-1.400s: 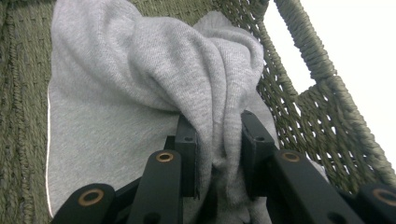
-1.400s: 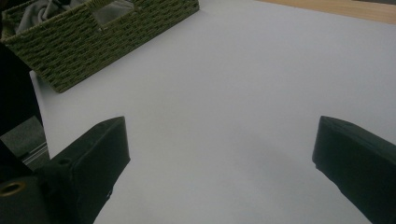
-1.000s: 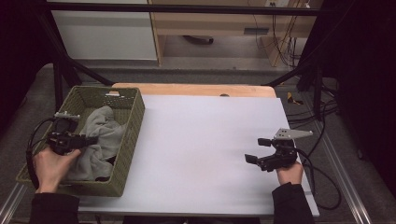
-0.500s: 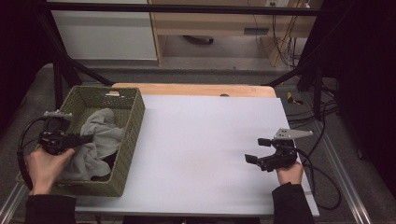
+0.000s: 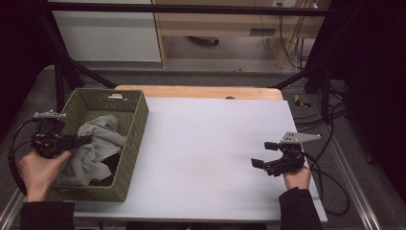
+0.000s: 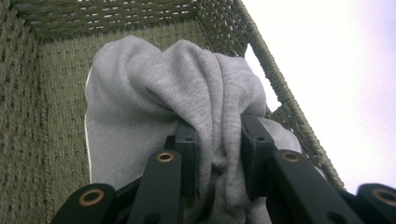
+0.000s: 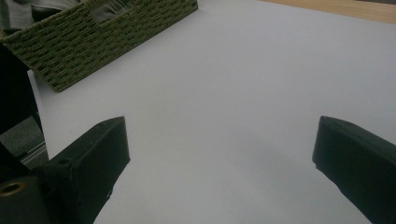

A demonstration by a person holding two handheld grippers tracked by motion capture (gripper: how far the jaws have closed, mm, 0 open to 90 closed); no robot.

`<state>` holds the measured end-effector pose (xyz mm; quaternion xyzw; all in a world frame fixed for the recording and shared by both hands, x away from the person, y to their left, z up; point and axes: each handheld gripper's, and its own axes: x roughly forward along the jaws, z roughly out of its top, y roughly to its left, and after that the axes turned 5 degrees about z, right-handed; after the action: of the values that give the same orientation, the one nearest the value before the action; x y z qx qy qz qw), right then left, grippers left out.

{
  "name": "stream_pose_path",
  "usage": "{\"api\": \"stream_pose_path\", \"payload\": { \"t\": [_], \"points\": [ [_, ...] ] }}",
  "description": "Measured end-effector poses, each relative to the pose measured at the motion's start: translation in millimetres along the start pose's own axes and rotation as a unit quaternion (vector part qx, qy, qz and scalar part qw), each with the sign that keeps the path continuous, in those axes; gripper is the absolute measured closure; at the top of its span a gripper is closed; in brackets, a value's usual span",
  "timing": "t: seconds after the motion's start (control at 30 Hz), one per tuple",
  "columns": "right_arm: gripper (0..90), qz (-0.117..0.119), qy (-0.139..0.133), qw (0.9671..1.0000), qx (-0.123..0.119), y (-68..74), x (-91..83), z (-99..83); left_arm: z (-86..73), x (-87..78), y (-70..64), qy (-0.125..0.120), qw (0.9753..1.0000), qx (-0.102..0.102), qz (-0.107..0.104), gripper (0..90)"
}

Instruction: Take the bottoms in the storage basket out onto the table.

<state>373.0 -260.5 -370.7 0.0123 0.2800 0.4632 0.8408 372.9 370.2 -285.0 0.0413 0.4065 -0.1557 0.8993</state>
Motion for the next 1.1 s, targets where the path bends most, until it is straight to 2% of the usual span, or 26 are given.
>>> {"api": "stream_pose_path", "payload": {
  "t": [0.37,0.93,1.1],
  "points": [
    [4.3,0.0,0.006,1.0,-0.002,-0.1,2.5,-0.4,1.6,-13.3,4.2,-0.016,0.9998,-0.006,-0.007,72.6],
    [4.5,-0.001,0.006,1.0,0.0,-0.8,1.8,-0.5,10.6,-26.5,3.1,-0.026,0.9995,0.009,-0.011,72.7],
    [4.4,-0.001,0.003,1.0,-0.001,-0.9,1.1,-0.5,16.3,-31.1,-0.2,-0.026,0.9994,0.02,-0.006,72.7]
  ]
}}
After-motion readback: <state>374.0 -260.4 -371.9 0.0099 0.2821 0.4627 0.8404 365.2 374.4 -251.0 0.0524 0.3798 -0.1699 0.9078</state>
